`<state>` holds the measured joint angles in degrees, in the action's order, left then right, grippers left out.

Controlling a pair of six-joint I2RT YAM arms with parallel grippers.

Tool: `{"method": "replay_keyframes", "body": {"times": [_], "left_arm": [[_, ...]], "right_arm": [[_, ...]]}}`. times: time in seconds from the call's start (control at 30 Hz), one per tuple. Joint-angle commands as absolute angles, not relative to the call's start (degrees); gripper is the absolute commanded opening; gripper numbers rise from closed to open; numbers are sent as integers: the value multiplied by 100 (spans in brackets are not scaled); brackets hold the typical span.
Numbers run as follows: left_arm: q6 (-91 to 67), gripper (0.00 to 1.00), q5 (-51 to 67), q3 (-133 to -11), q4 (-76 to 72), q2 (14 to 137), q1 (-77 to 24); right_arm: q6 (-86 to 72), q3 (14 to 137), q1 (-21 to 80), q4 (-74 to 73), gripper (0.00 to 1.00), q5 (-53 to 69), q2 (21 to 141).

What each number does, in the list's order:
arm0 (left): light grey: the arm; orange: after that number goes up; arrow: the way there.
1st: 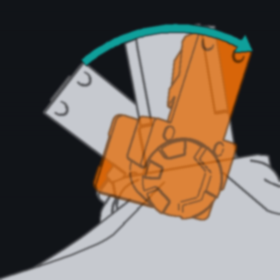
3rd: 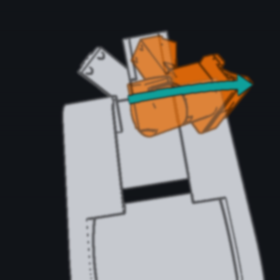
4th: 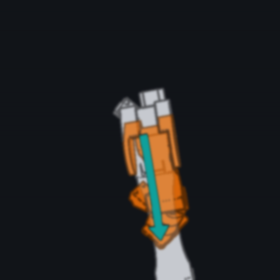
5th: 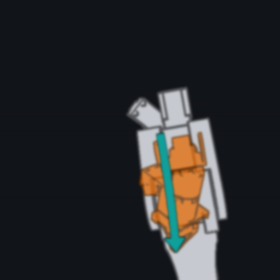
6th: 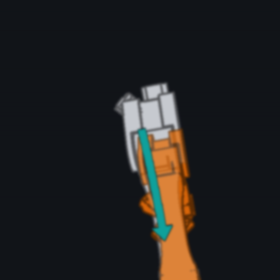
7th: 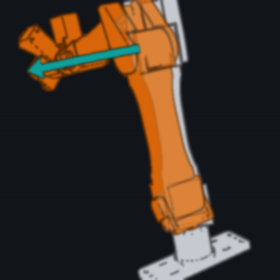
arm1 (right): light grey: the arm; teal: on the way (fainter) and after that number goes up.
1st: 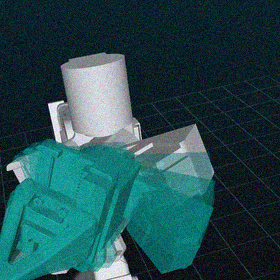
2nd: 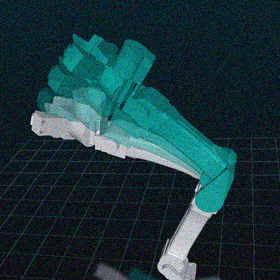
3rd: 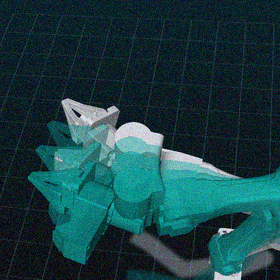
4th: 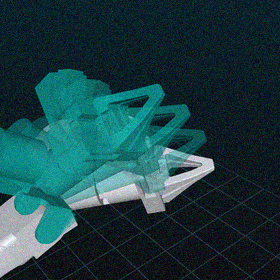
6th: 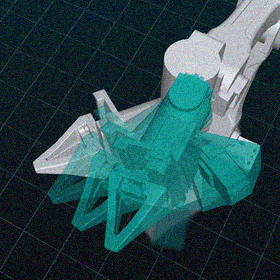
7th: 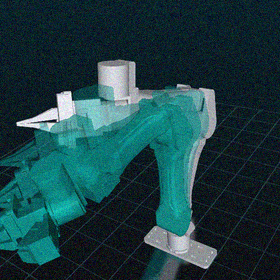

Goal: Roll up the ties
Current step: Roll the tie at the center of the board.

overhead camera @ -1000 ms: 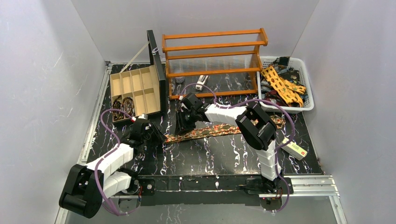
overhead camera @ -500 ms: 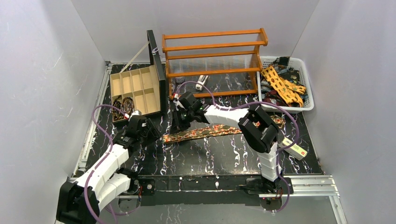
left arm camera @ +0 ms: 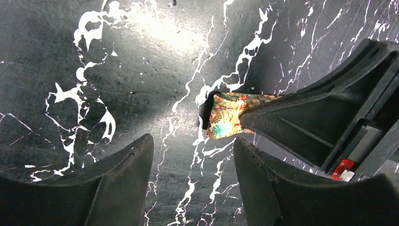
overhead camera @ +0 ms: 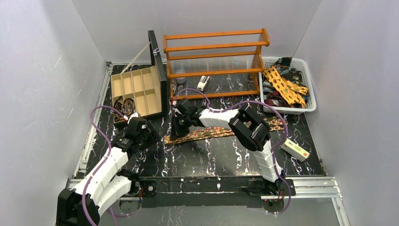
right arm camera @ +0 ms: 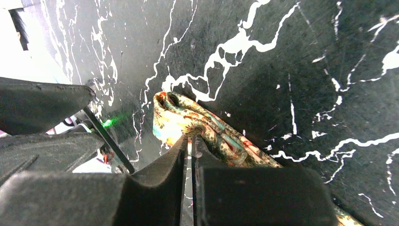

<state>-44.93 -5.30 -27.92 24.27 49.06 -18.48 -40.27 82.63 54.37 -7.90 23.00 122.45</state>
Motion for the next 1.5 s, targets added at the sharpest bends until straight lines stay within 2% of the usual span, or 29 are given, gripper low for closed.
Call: {"method": "replay_keyframes", "body": {"times": [0.0, 0.23, 0.4, 0.53, 0.63, 0.77, 1.13, 1.47], "left_arm": [[-4323, 61, -313, -2775, 2372, 4939, -1811], [-4361, 64, -159, -2631, 2111, 4956, -1814], [-4312, 65, 194, -2548, 1740, 5112, -1789], [-4238, 65, 590, -2465, 1349, 5342, -1679], [-4194, 63, 792, -2403, 1130, 5566, -1590], [-4115, 59, 973, -2331, 911, 5789, -1467], [-4041, 57, 1182, -2268, 722, 6035, -1328], [-4069, 56, 1168, -2190, 747, 5970, -1316]], "right_arm": [[-3861, 8492, 5422, -1044, 17, 2119, 12287], [-3747, 8673, 5223, -960, 31, 2616, 11686], [-3789, 8116, 4945, -933, 41, 2375, 10983], [-3925, 7547, 4831, -895, 43, 2256, 10702], [-4071, 7327, 4831, -766, 43, 2424, 10752], [-4224, 7268, 4826, -576, 37, 2626, 10932], [-4205, 7592, 4935, -655, 27, 2754, 11513], [-4133, 7788, 4965, -744, 28, 2786, 11725]]}}
